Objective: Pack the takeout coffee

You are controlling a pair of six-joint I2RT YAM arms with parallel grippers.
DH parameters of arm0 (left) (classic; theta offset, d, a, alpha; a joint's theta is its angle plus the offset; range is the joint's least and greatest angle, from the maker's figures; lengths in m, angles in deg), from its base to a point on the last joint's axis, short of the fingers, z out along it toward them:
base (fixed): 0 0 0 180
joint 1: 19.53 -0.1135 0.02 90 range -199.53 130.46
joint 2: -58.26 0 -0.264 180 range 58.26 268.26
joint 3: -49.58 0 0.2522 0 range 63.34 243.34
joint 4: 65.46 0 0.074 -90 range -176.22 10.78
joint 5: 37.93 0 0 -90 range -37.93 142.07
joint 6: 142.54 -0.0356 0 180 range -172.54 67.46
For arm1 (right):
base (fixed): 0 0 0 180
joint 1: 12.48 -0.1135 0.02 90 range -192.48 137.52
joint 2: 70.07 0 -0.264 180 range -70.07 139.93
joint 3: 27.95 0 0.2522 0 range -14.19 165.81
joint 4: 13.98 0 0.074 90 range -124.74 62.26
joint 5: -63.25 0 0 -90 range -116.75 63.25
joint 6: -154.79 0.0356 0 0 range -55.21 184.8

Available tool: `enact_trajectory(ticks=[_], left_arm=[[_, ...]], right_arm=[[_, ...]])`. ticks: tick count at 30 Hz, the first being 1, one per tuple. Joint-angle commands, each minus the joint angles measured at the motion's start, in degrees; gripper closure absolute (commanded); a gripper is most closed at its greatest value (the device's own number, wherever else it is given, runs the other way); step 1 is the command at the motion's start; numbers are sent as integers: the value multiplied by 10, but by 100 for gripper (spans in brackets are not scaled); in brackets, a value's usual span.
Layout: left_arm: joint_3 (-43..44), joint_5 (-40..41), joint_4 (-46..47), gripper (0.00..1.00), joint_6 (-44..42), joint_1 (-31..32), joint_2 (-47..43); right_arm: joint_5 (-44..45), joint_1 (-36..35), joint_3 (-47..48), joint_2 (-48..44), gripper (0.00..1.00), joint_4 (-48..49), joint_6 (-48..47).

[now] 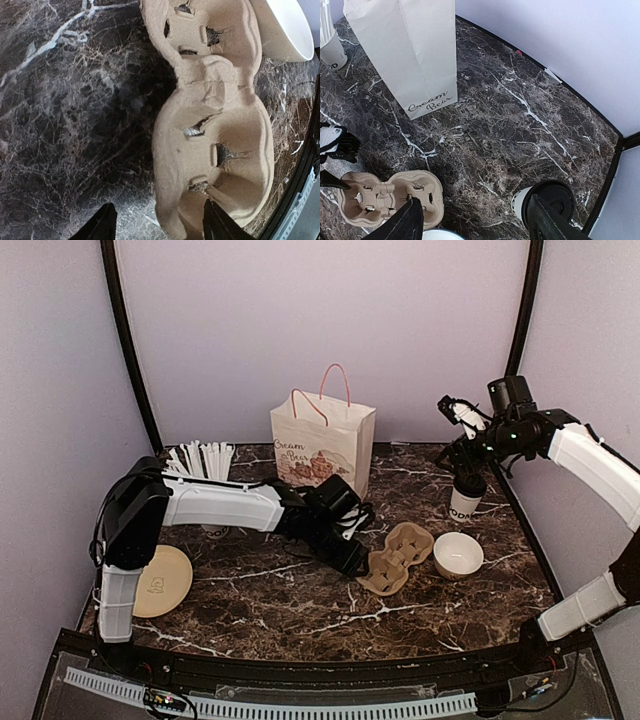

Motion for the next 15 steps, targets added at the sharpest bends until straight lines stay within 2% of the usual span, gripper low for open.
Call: enact_trajectory(ticks=[1,11,15], left_arm=[[16,4,-29,39,-17,3,3],[37,69,-121,43,-32,-1,22],[68,19,-94,43,-36,-5,35]], right_arm=[[-6,6,-4,-7,28,23,10],[-14,8,-11,1,27,26,12],[-19,8,-20,2,27,32,13]])
